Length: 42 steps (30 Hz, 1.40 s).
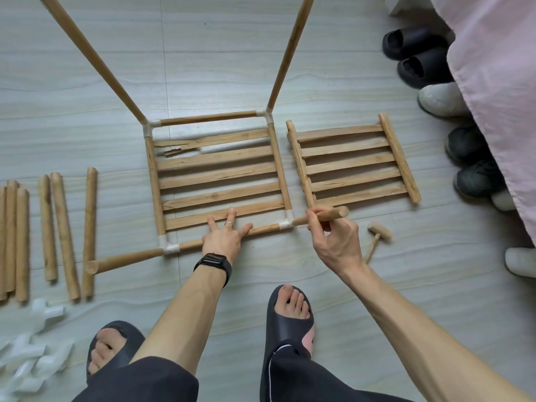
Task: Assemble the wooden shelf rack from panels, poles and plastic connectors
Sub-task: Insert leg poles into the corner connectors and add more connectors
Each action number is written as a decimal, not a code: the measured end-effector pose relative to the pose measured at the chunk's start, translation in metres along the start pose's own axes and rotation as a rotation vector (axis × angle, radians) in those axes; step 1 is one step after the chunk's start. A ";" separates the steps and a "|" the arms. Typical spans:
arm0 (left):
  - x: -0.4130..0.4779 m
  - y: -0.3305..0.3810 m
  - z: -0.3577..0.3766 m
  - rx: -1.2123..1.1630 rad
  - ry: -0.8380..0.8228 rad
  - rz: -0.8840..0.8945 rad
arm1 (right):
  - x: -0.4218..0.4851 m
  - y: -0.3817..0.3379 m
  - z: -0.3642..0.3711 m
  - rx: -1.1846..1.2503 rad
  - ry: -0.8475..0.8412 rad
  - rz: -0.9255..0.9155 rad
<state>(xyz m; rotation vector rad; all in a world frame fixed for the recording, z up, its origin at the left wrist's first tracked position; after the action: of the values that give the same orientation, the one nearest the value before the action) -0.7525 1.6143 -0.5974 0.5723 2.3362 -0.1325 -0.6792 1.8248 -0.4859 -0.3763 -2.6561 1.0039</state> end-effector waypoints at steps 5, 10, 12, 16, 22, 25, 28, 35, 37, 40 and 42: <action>-0.008 0.000 -0.025 -0.012 -0.160 0.034 | 0.001 0.001 0.002 -0.018 -0.020 0.032; -0.024 -0.044 -0.153 0.030 0.311 0.119 | 0.025 0.009 0.006 -0.079 -0.114 0.059; -0.038 -0.076 -0.220 0.199 0.579 0.110 | 0.049 0.010 0.011 -0.074 -0.205 0.133; -0.068 -0.164 -0.320 0.429 0.678 -0.200 | 0.099 0.003 0.024 -0.072 -0.300 0.213; -0.093 -0.267 -0.332 0.274 0.464 -0.468 | 0.182 -0.016 0.058 -0.055 -0.329 0.276; -0.099 -0.290 -0.314 0.112 0.436 -0.466 | 0.220 -0.030 0.077 0.075 -0.353 0.383; -0.107 -0.297 -0.298 -0.078 0.520 -0.403 | 0.219 -0.065 0.091 0.383 -0.328 0.482; -0.135 -0.270 -0.268 -0.397 0.649 -0.277 | 0.093 -0.117 0.085 0.617 -0.224 0.391; -0.146 -0.248 -0.260 -0.428 0.644 -0.233 | 0.071 -0.113 0.084 0.609 -0.205 0.453; -0.167 -0.208 -0.241 -0.449 0.606 -0.130 | 0.046 -0.115 0.074 0.555 -0.249 0.460; -0.183 -0.178 -0.230 -0.485 0.545 -0.047 | 0.031 -0.118 0.068 0.491 -0.339 0.418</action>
<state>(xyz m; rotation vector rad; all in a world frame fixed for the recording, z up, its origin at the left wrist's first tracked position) -0.8563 1.4455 -0.3169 0.3319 2.7617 0.6269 -0.7486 1.7084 -0.4501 -0.7156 -2.5244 1.9475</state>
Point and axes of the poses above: each hand's wrist, its own x-axis towards the middle knuckle, its own z-axis out of the palm, y = z × x, the point moved 3 cm from there along x, towards the middle knuckle, and after that the axes turned 2 degrees about z, right-handed, at the moved point
